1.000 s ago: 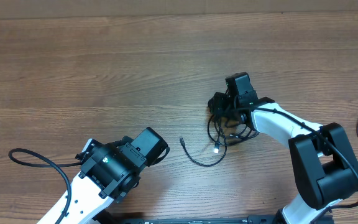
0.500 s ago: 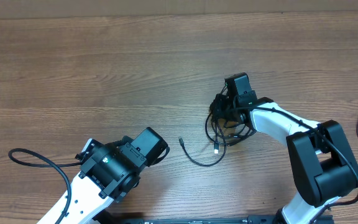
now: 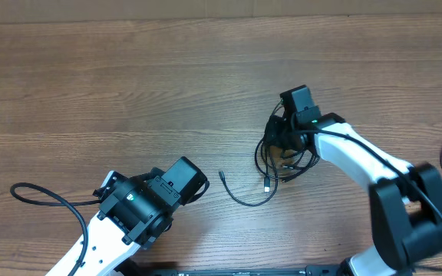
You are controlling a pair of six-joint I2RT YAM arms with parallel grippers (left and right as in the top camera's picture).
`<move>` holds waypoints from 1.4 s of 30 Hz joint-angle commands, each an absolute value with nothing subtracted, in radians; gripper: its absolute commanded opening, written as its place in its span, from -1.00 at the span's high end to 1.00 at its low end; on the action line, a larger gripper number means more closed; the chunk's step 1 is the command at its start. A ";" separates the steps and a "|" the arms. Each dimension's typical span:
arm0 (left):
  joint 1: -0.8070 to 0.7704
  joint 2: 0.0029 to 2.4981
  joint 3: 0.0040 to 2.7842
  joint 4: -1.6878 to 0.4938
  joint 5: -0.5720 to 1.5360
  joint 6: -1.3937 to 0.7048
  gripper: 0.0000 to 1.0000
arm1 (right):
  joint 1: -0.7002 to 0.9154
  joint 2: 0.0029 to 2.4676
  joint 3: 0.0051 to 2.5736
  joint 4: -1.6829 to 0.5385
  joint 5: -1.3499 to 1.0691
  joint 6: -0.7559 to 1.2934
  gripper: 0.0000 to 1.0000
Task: Untangle cables
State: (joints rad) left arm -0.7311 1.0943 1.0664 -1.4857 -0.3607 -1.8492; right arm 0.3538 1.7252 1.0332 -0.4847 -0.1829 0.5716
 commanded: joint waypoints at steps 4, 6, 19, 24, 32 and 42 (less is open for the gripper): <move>-0.727 1.100 1.066 -1.488 -0.384 -1.837 -0.99 | 0.353 1.533 1.075 -0.572 -0.194 0.547 0.92; -0.727 1.100 1.066 -1.487 -0.384 -1.837 -0.99 | 0.353 1.481 1.075 -0.611 -0.216 0.513 0.92; -0.727 1.100 1.066 -1.488 -0.384 -1.837 -0.99 | 0.353 1.042 1.075 -0.675 -0.324 0.289 0.92; -0.727 1.100 1.066 -1.488 -0.379 -1.837 -0.99 | 0.353 0.926 1.075 -0.725 -0.324 0.290 0.92; -0.727 1.100 1.066 -1.487 -0.369 -1.837 -0.99 | 0.353 0.852 1.074 -0.846 -0.324 0.278 0.92; -0.726 1.100 1.066 -1.459 -0.347 -1.848 -0.99 | 0.353 0.857 1.073 -0.867 -0.423 0.279 0.92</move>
